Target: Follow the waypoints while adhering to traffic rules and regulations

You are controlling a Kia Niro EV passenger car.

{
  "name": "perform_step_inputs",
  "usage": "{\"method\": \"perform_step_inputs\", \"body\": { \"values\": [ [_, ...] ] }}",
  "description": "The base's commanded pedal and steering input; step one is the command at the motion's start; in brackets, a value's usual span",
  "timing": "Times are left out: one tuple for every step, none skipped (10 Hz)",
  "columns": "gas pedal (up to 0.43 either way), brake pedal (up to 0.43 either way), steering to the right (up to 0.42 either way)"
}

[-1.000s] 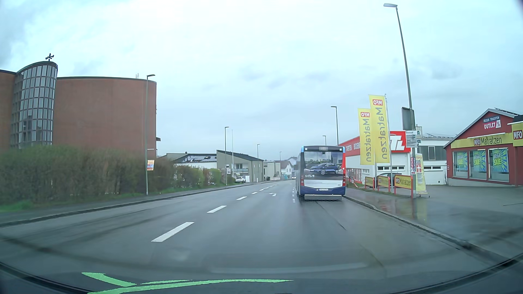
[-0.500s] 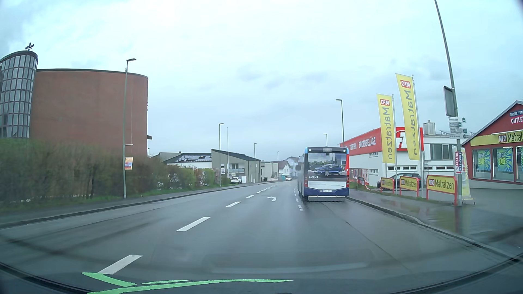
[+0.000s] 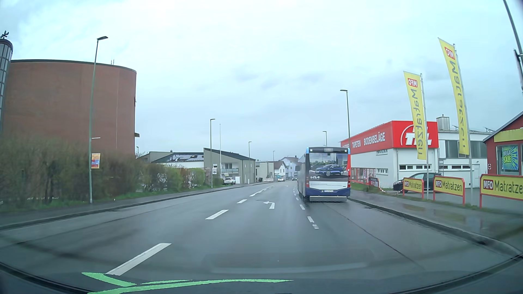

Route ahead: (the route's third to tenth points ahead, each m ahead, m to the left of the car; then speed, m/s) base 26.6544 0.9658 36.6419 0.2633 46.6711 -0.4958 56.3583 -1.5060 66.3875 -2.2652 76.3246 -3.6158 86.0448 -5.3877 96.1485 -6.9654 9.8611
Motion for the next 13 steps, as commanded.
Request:
{"method": "perform_step_inputs", "body": {
  "values": [
    [0.197, 0.000, 0.013],
    [0.169, 0.000, 0.013],
    [0.150, 0.000, 0.013],
    [0.130, 0.000, 0.013],
    [0.098, 0.000, 0.012],
    [0.098, 0.000, 0.011],
    [0.079, 0.000, 0.010],
    [0.079, 0.000, 0.010],
    [0.079, 0.000, 0.010],
    [0.079, 0.000, 0.010],
    [0.079, 0.000, 0.010],
    [0.079, 0.000, 0.011],
    [0.079, 0.000, 0.011]
  ]
}}
